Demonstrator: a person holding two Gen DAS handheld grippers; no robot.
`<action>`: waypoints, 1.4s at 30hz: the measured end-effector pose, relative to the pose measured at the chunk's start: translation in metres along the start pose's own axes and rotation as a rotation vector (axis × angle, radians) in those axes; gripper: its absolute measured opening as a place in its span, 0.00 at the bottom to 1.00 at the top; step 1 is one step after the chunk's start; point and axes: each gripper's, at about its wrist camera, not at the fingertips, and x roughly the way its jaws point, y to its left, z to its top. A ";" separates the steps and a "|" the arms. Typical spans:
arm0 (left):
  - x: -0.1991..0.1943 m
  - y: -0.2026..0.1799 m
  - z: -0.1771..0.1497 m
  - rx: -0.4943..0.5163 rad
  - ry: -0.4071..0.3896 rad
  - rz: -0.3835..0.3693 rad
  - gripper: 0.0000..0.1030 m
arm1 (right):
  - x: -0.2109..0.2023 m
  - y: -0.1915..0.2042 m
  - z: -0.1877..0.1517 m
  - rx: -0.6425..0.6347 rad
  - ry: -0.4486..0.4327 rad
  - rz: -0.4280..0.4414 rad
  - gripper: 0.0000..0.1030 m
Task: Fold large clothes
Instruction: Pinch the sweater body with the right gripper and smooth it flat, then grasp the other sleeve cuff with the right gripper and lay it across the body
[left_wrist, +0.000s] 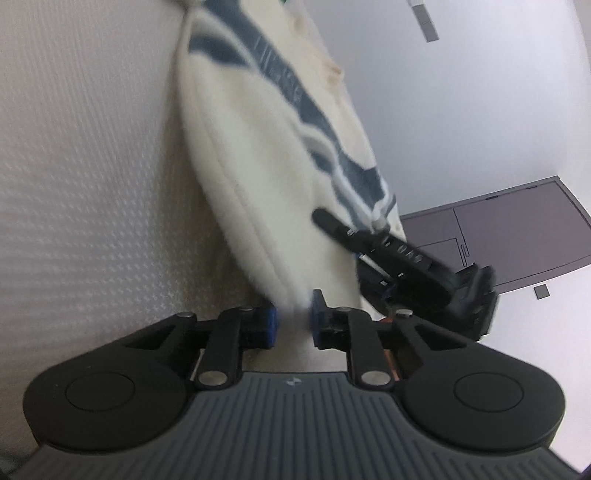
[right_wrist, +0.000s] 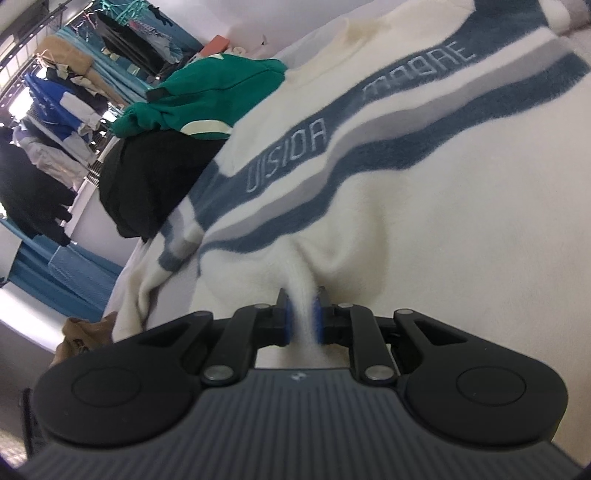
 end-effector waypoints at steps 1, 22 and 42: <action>-0.010 -0.004 0.001 0.011 -0.017 0.002 0.18 | -0.001 0.003 -0.002 -0.008 0.002 0.007 0.15; -0.037 -0.011 0.022 0.137 0.006 0.492 0.57 | -0.026 0.046 -0.040 -0.206 0.000 -0.028 0.18; 0.054 -0.112 0.031 0.472 -0.191 0.455 0.67 | -0.142 -0.065 0.089 -0.107 -0.352 -0.242 0.58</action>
